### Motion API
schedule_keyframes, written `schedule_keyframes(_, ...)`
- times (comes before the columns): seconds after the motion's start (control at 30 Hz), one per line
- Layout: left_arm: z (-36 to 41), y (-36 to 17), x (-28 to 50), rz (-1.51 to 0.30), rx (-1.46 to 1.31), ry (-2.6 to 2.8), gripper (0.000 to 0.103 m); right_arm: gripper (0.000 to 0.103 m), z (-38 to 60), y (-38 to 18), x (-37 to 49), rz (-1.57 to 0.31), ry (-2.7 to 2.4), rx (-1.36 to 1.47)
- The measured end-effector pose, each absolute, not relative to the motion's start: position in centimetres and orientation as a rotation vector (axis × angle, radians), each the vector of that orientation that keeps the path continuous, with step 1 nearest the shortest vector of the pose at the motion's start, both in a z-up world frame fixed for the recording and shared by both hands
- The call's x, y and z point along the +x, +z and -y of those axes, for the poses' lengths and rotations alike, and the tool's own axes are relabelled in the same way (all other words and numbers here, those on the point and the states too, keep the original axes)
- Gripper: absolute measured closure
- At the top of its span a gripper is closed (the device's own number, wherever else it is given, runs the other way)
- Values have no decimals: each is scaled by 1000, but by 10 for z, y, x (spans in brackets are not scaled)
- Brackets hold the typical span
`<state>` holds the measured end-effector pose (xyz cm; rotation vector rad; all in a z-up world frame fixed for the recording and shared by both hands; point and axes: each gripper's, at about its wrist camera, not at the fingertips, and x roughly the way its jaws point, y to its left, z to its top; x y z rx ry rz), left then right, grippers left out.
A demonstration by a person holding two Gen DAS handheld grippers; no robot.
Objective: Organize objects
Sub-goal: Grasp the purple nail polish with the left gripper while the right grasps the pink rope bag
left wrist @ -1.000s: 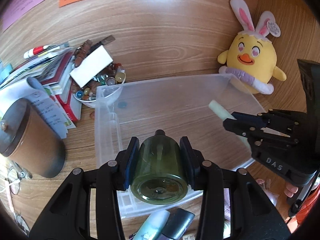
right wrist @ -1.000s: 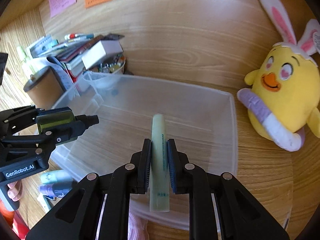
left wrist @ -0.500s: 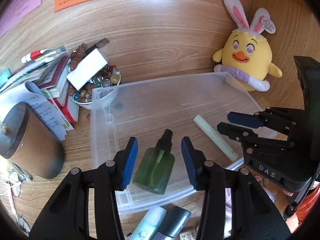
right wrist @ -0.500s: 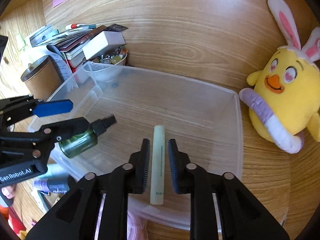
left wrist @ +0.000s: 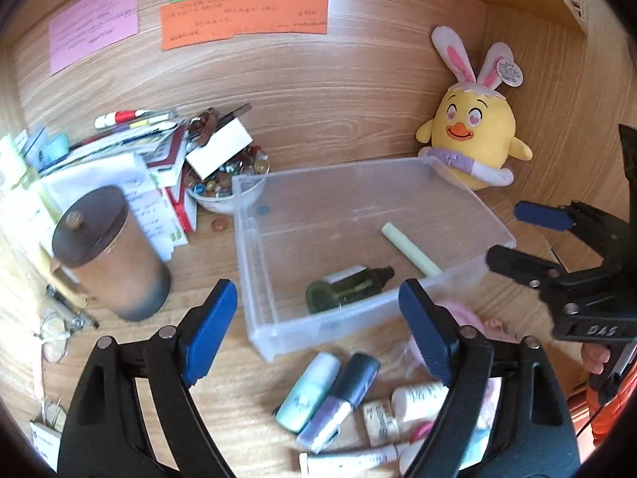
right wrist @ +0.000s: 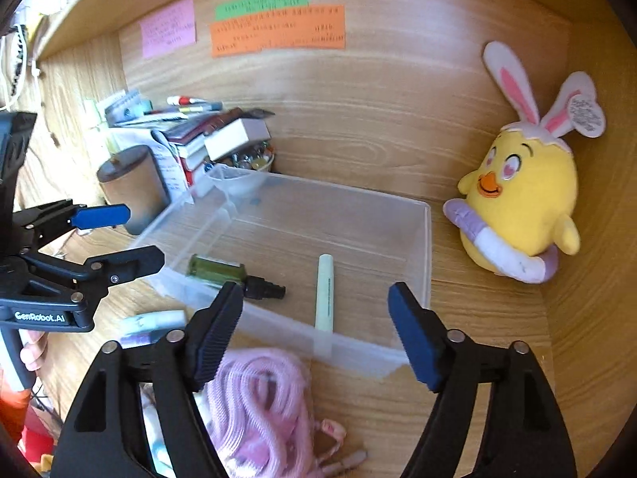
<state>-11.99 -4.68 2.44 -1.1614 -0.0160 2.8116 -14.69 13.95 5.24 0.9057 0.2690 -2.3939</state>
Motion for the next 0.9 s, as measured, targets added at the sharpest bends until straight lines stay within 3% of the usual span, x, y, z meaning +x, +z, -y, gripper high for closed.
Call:
schedule_keyframes(0.27, 54, 10, -86, 17, -1151, 2807, 21, 22, -146, 34, -120, -260, -2336, 962)
schedule_keyframes(0.4, 54, -3, -75, 28, -1188, 2754, 38, 22, -144, 15, -110, -300, -2304, 1013)
schedule_keyframes(0.67, 40, -30, -71, -6, -1262, 2651, 54, 22, -135, -16, -105, -335, -2219, 1122)
schedule_keyframes(0.73, 36, -35, -75, -8, -1288, 2629, 66, 22, -132, -20, -105, -361, -2218, 1130)
schedule_keyframes(0.9, 29, -42, -77, -14, -1314, 2597, 71, 22, -129, -24, -107, -361, -2211, 1123)
